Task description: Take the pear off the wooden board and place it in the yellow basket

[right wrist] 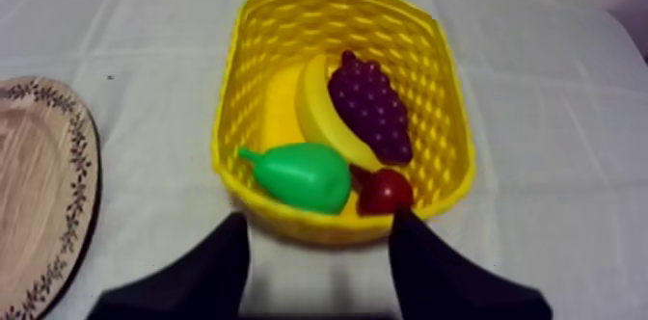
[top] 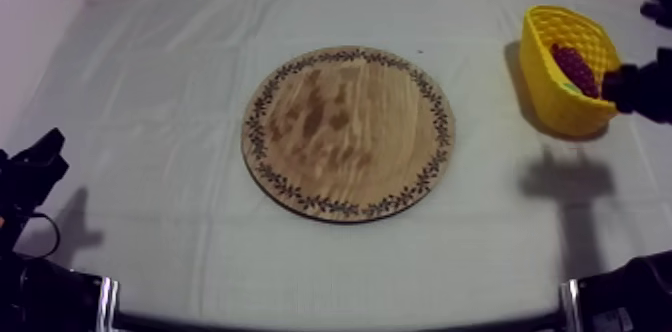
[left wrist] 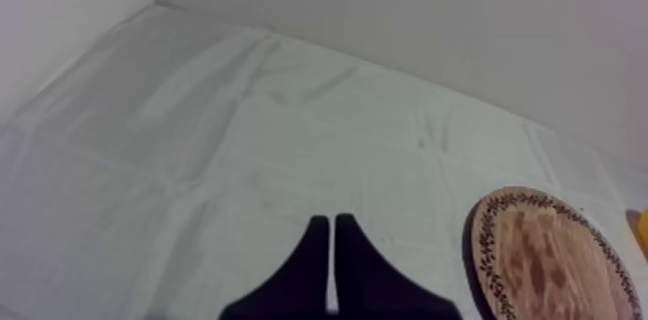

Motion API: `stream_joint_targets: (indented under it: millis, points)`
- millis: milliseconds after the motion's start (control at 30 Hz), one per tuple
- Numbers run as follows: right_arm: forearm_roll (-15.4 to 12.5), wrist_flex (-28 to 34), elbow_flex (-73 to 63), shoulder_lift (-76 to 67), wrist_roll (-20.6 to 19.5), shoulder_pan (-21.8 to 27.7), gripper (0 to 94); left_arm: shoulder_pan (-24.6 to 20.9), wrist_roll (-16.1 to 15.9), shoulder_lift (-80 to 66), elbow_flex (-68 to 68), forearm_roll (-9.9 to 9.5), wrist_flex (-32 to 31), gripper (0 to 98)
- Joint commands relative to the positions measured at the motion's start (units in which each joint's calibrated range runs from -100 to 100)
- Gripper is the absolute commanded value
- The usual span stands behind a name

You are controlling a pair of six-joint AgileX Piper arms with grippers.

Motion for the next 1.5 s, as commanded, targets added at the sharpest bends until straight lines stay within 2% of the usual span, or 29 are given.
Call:
stream_joint_targets:
  millis: [0,267,400,533,667,900,1467]
  points:
    - [-2.0,-0.5,7.3,-12.3,2.0,-0.2,39.9,0.0,0.0,0.0,0.0,0.00,0.0,0.1]
    - [-9.9,1.3,16.2,-27.9,9.1,-0.7,29.9,0.0,0.0,0.0,0.0,0.00,0.0,0.1]
    - [-13.3,3.6,18.7,-33.6,11.6,-1.1,20.5,0.0,0.0,0.0,0.0,0.00,0.0,0.1]
    - [-17.1,7.4,19.6,-38.1,13.9,-1.2,6.8,0.0,0.0,0.0,0.0,0.00,0.0,0.1]
    - [-20.1,10.4,19.9,-41.3,15.4,-0.8,2.1,0.0,0.0,0.0,0.0,0.00,0.0,0.1]
    - [-21.2,10.7,20.5,-42.5,15.4,-0.9,0.8,0.0,0.0,0.0,0.0,0.00,0.0,0.1]
    - [-21.4,10.2,20.7,-42.6,14.8,-0.9,0.5,0.0,0.0,0.0,0.0,0.00,0.0,0.1]
